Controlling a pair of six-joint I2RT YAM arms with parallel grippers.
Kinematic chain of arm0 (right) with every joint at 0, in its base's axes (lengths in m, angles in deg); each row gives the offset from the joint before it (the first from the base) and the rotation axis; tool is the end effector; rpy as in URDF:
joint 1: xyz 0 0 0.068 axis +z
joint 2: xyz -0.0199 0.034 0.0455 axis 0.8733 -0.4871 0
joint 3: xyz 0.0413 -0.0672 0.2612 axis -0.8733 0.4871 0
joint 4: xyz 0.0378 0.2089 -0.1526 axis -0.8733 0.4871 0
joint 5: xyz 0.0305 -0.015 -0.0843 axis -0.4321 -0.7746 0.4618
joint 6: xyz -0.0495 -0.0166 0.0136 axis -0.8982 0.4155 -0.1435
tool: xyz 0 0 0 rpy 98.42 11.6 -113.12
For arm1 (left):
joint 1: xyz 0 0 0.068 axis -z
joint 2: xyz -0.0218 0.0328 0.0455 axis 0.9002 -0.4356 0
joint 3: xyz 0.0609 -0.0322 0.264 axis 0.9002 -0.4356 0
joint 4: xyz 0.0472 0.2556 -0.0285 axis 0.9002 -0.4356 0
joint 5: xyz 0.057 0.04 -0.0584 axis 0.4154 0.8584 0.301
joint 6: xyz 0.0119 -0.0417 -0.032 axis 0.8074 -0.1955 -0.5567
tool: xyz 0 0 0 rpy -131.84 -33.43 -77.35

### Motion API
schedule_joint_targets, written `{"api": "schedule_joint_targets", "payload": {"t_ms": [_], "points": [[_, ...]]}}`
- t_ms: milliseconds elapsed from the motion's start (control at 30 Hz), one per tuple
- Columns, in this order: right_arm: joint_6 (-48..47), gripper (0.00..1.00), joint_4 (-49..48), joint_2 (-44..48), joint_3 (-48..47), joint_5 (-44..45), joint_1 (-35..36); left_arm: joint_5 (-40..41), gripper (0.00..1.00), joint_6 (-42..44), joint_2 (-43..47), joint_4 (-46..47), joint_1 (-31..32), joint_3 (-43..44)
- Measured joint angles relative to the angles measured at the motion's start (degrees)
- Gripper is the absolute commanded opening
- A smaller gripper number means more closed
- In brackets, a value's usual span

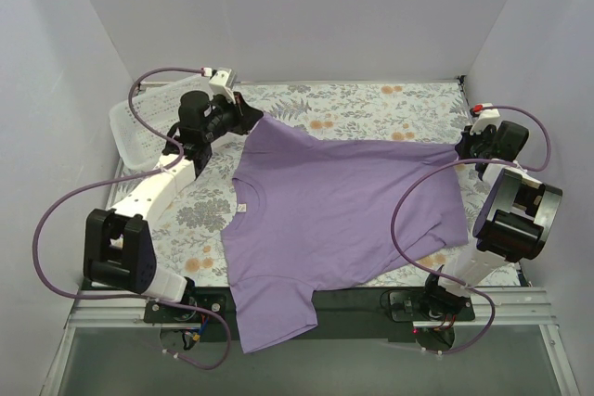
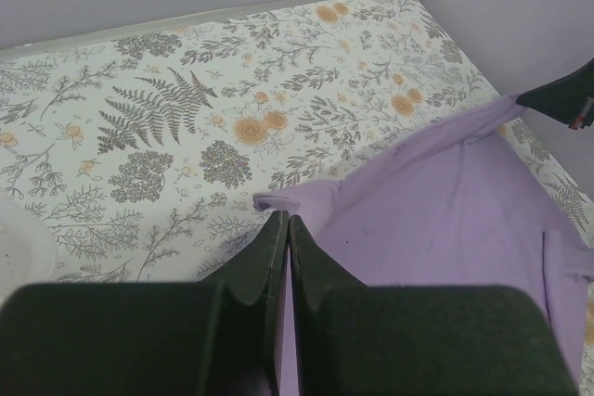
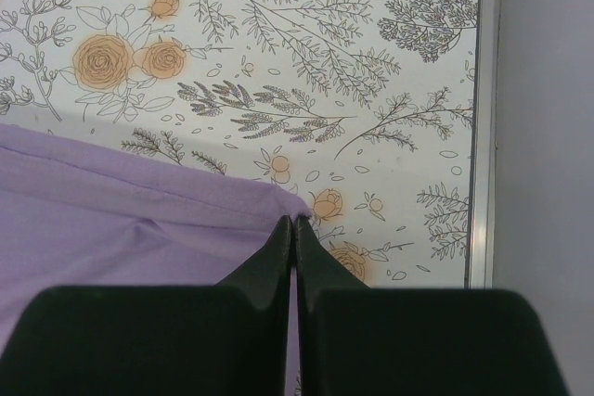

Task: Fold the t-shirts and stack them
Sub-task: Fold the tshirt

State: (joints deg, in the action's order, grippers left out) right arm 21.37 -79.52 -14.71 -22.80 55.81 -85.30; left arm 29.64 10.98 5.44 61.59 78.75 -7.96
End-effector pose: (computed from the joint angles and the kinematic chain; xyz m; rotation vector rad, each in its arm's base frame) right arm 0.3352 -0.1360 0.2001 -0.1470 2.0346 -0.0095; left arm 0.3303 -0.1012 0.3119 -0.3002 1.9315 -1.1848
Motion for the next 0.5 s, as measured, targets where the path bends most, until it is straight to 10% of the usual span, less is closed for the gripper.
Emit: {"api": "schedule_joint_targets", "payload": {"t_ms": [500], "points": [[-0.2, 0.01, 0.0, 0.0, 0.6, -0.4, -0.3, 1.3, 0.0, 1.1, 6.9, -1.2, 0.0, -4.6]]}}
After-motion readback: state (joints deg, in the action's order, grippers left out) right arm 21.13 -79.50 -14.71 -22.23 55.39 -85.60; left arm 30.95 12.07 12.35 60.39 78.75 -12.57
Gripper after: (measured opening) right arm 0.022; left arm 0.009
